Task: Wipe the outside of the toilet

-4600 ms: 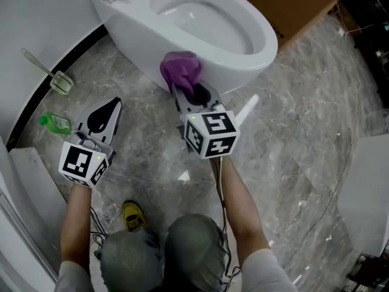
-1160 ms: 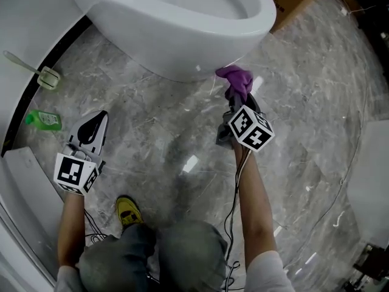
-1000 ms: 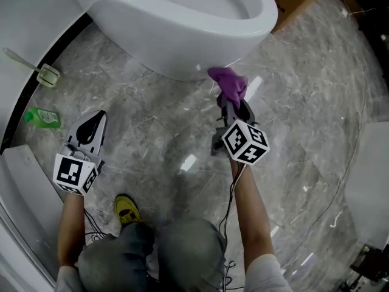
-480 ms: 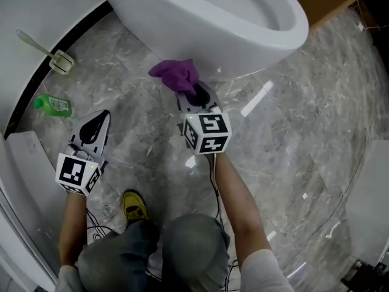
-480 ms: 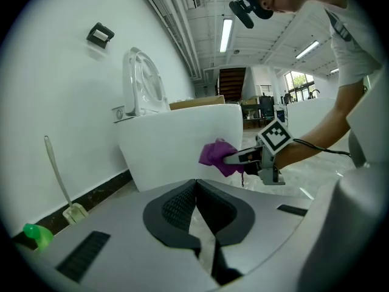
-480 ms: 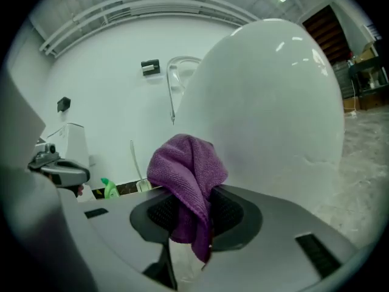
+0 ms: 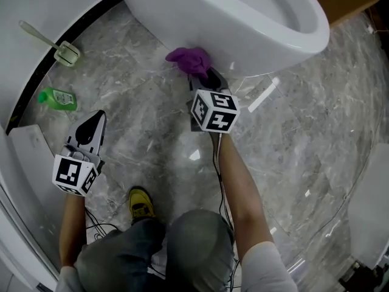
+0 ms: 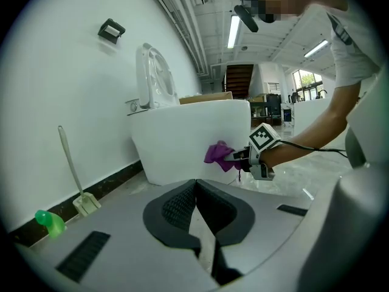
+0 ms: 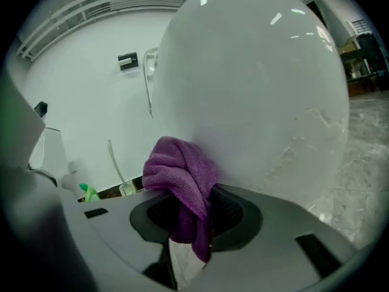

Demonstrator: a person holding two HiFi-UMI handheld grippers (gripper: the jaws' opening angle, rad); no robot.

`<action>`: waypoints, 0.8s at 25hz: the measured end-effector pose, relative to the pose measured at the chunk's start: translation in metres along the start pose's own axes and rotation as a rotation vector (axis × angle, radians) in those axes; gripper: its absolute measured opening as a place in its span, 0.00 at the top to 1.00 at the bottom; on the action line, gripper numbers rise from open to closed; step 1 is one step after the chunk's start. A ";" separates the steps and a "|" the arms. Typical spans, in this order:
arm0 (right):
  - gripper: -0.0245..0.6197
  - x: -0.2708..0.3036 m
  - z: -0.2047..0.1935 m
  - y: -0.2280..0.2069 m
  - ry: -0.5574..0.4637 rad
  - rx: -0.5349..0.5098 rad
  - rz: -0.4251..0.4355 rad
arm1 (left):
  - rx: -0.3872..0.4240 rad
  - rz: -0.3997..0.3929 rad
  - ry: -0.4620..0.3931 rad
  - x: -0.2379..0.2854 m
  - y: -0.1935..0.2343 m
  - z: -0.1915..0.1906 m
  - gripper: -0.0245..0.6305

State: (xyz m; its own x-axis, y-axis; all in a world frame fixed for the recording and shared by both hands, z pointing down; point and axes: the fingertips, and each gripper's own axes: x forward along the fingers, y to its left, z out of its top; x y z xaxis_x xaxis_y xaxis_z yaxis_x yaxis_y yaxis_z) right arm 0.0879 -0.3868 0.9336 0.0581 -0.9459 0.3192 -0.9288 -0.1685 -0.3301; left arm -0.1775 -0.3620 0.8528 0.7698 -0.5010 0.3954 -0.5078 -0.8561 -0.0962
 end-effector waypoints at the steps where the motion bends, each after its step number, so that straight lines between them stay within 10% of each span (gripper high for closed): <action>1: 0.76 -0.003 0.000 -0.005 -0.001 0.011 -0.007 | -0.001 -0.003 -0.001 0.001 0.000 0.000 0.93; 20: 0.76 -0.089 0.004 -0.105 -0.056 0.131 -0.108 | 0.066 -0.128 -0.020 0.033 -0.070 0.019 0.93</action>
State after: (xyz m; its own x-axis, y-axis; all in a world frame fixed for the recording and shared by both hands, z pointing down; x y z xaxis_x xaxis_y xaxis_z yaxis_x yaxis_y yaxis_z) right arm 0.1819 -0.2865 0.9363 0.1790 -0.9337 0.3101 -0.8605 -0.3014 -0.4107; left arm -0.1093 -0.3208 0.8552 0.8346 -0.3892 0.3897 -0.3792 -0.9192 -0.1060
